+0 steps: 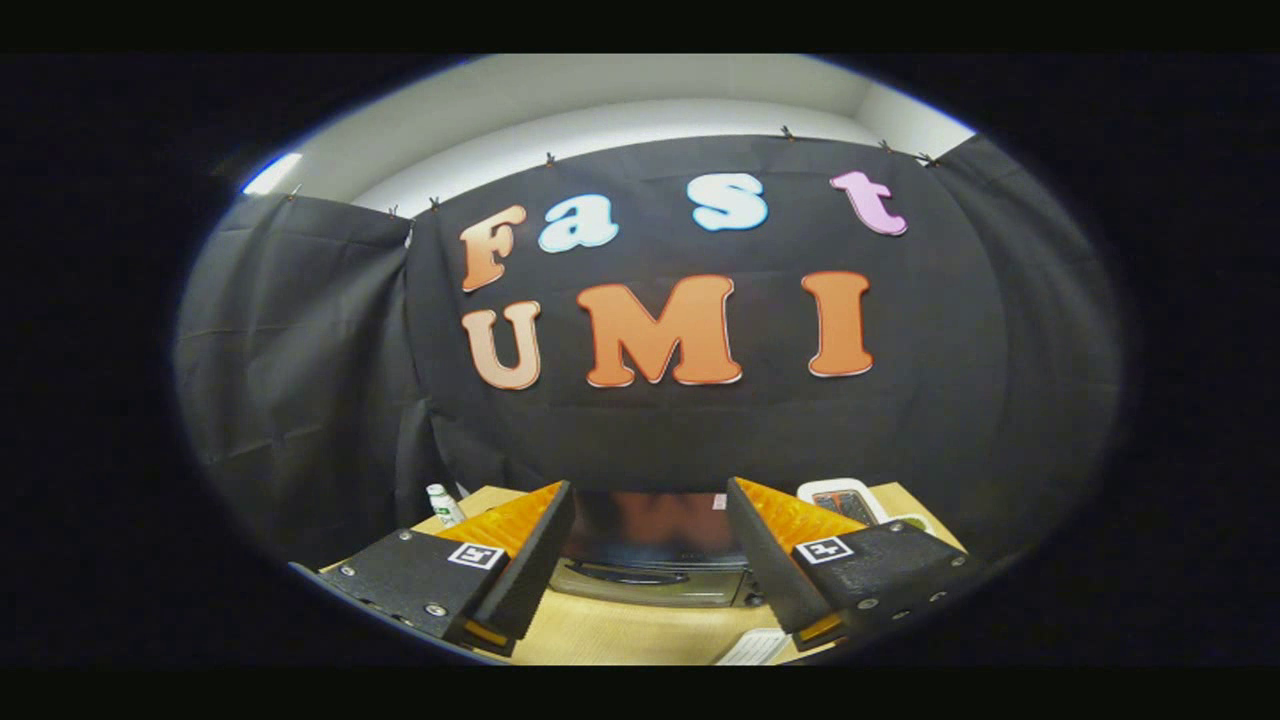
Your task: Open the toaster oven, put the food inside, and close the toaster oven door.
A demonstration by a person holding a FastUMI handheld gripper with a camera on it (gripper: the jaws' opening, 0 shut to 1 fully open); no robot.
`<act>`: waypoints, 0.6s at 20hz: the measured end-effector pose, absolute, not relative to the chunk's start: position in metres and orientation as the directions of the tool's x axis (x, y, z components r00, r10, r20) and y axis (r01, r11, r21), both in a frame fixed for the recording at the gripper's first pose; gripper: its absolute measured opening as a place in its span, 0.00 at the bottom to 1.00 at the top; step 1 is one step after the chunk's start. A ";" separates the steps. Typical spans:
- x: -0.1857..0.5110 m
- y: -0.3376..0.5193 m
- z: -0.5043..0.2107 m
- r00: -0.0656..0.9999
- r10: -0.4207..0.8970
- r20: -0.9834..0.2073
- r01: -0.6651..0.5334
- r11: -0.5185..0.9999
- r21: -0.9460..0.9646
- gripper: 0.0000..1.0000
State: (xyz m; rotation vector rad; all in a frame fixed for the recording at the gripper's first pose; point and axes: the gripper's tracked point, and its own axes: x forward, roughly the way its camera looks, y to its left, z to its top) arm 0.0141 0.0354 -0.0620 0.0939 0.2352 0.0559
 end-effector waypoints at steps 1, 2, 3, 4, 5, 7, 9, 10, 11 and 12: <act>0.012 0.031 -0.055 0.975 0.061 -0.215 -0.043 0.995 0.085 0.90; 0.011 0.028 -0.049 0.978 0.053 -0.200 -0.039 0.996 0.075 0.91; 0.009 0.024 -0.044 0.981 0.045 -0.188 -0.033 0.997 0.069 0.91; 0.008 0.022 -0.040 0.983 0.037 -0.180 -0.026 0.997 0.068 0.91; 0.007 0.020 -0.038 0.985 0.032 -0.172 -0.021 0.998 0.064 0.91; 0.006 0.017 -0.034 0.986 0.028 -0.163 -0.019 0.998 0.060 0.91; 0.002 0.015 -0.027 0.988 0.029 -0.150 -0.020 0.998 0.057 0.91; 0.001 0.015 -0.023 0.989 0.031 -0.142 -0.023 0.998 0.057 0.91; 0.000 0.015 -0.021 0.990 0.032 -0.136 -0.025 0.998 0.053 0.92; 0.000 0.014 -0.019 0.991 0.033 -0.132 -0.027 0.998 0.052 0.92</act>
